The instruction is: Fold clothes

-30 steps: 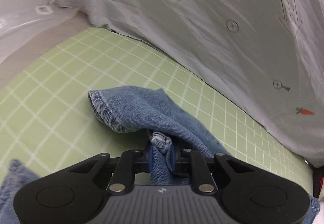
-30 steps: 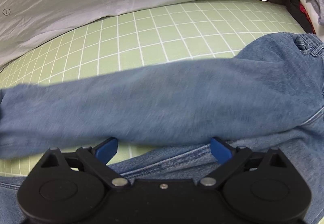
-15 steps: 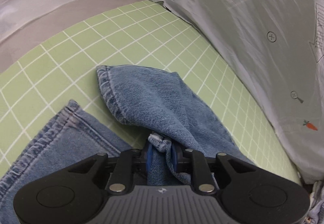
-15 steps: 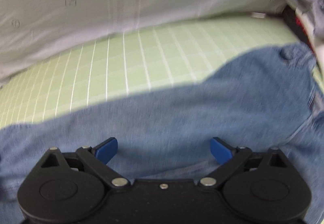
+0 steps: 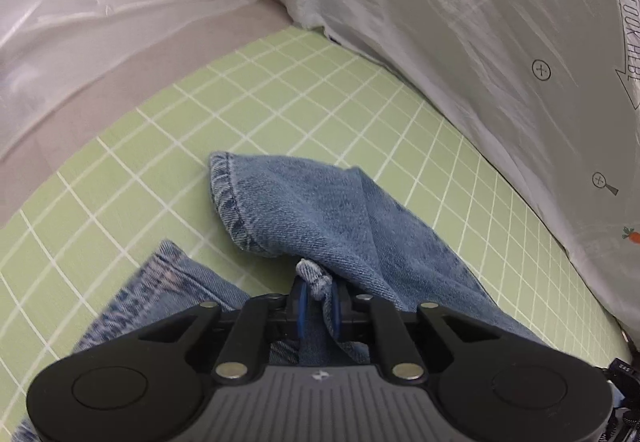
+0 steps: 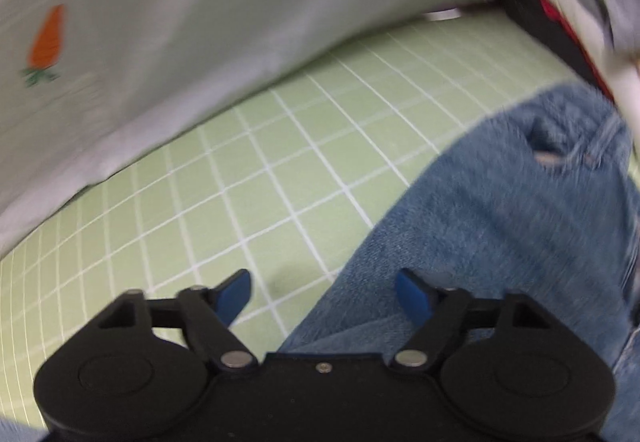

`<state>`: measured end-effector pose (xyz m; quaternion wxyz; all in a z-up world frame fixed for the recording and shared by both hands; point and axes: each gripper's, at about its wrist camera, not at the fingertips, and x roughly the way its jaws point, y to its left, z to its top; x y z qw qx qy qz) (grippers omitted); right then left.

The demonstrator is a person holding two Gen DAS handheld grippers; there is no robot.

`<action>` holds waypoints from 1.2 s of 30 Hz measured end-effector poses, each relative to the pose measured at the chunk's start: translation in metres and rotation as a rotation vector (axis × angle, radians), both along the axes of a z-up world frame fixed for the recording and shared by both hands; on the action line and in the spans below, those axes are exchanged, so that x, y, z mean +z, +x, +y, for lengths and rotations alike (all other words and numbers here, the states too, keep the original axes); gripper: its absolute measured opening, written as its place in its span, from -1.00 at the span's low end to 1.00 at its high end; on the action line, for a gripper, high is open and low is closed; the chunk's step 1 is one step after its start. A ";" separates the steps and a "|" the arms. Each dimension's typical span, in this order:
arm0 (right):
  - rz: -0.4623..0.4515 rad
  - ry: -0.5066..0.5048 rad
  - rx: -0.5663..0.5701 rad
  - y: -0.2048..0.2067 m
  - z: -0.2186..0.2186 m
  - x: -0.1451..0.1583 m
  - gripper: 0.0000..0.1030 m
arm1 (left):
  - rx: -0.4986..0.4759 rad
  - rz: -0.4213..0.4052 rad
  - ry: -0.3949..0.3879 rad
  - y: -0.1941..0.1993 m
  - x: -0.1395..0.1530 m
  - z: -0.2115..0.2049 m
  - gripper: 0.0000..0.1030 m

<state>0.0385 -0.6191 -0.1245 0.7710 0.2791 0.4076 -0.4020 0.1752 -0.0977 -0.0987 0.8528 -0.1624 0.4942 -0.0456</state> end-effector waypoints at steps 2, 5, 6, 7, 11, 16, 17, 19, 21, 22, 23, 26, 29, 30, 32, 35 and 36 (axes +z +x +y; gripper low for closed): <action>0.029 -0.030 0.000 0.001 0.000 -0.002 0.16 | 0.013 -0.030 0.043 0.004 0.007 0.002 -0.79; 0.067 -0.103 0.033 0.001 -0.001 -0.001 -0.76 | 0.057 -0.089 0.105 0.020 0.022 0.013 -0.81; 0.035 -0.108 0.041 -0.002 -0.005 0.002 -1.00 | 0.073 -0.110 0.127 0.026 0.027 0.017 -0.81; 0.006 -0.115 0.027 -0.007 -0.011 0.007 -0.98 | 0.083 -0.138 0.144 0.032 0.034 0.021 -0.82; -0.104 -0.244 -0.022 -0.022 -0.024 0.050 -0.99 | 0.095 -0.235 0.150 0.053 0.063 0.036 -0.82; -0.251 -0.350 -0.147 -0.043 -0.039 0.084 -0.87 | 0.058 -0.217 0.168 0.061 0.052 0.019 -0.79; -0.222 -0.320 -0.125 -0.039 -0.046 0.077 -0.70 | 0.061 -0.177 0.176 0.063 0.042 0.015 -0.78; -0.116 -0.203 -0.104 -0.029 -0.056 0.059 0.08 | 0.070 -0.092 0.171 0.063 0.023 0.011 -0.71; -0.119 -0.183 -0.046 -0.031 -0.044 0.054 0.14 | 0.098 -0.063 0.123 0.056 0.014 0.016 -0.62; -0.108 -0.195 0.003 -0.032 -0.034 0.053 0.38 | 0.113 -0.062 0.104 0.051 0.012 0.020 -0.43; -0.082 -0.208 0.036 -0.031 -0.023 0.051 0.52 | 0.128 -0.061 0.084 0.047 0.010 0.023 -0.19; -0.021 -0.213 0.114 -0.031 0.006 0.039 0.66 | 0.132 -0.091 0.090 0.048 0.009 0.028 0.12; 0.016 -0.158 0.162 -0.033 0.024 0.025 0.71 | 0.095 -0.089 0.103 0.067 0.002 0.024 0.42; 0.028 -0.142 0.168 -0.033 0.029 0.021 0.75 | 0.080 -0.084 0.106 0.075 -0.001 0.022 0.45; 0.048 -0.121 0.174 -0.032 0.039 0.014 0.76 | 0.053 -0.075 0.112 0.092 -0.007 0.017 0.46; 0.070 -0.112 0.186 -0.031 0.054 0.010 0.77 | 0.030 -0.052 0.081 0.119 -0.018 0.011 0.46; 0.078 -0.114 0.190 -0.031 0.058 0.010 0.77 | 0.021 -0.047 0.060 0.126 -0.021 0.009 0.46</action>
